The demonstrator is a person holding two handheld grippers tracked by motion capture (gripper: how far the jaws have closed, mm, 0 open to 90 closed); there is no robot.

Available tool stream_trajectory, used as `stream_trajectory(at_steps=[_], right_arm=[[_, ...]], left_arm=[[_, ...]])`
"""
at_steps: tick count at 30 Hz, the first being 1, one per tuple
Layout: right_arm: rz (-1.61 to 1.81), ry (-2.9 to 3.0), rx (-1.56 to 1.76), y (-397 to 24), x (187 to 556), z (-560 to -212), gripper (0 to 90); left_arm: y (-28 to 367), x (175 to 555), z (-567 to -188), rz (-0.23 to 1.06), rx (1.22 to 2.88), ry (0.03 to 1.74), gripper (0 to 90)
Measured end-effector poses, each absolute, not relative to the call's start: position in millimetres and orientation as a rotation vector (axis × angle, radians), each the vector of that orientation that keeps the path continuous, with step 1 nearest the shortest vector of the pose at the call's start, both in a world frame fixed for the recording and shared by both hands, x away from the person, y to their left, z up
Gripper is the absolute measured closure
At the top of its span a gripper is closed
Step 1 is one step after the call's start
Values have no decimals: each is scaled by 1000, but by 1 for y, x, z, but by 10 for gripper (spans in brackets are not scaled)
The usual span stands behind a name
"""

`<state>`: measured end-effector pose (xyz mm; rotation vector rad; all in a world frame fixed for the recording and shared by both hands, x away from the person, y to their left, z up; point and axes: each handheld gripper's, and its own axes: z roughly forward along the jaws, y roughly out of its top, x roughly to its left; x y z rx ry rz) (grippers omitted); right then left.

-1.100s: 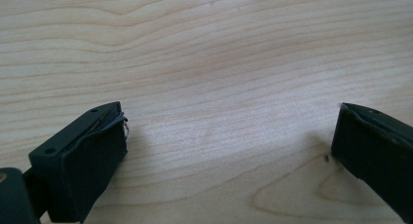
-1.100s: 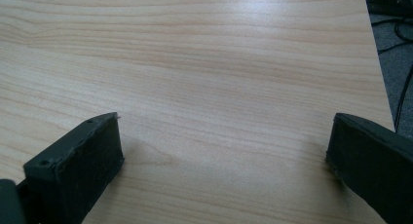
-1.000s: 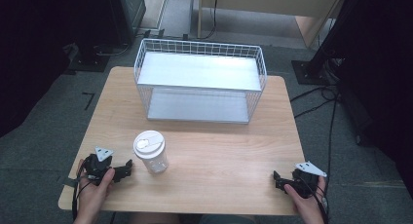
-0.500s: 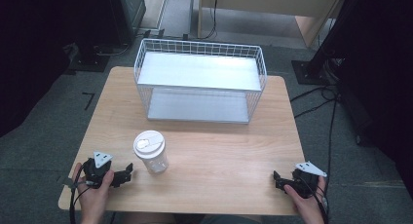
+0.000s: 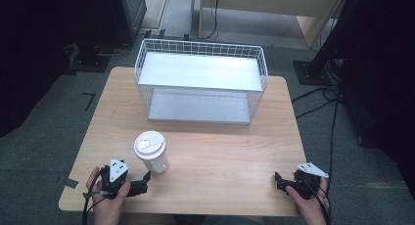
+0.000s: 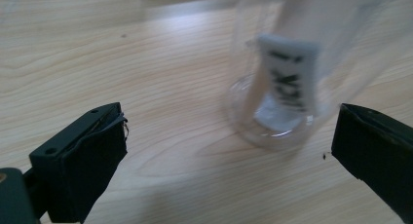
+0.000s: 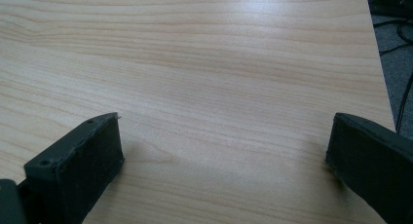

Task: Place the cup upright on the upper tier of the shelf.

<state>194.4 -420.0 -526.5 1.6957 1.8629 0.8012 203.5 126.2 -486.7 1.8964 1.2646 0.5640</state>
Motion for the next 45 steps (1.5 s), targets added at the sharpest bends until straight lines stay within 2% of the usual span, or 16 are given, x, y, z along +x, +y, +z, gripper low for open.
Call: stream_trajectory(at_steps=[8,27,29,37,45], right_arm=[[801,1863,1696,-420,194,-526,0],[802,1863,1696,-420,194,-527,0],[802,1863,1695,-420,194,-527,0],[802,1863,1696,-420,194,-526,0],[802,1862,1696,-420,194,-527,0]], left_arm=[[110,205,-476,568,1800,1188,0],[86,221,-461,587,1672,1180,9],[83,220,-460,621,1650,1187,58],[78,222,-457,673,1612,1173,133],[77,224,-455,707,1574,1157,145]])
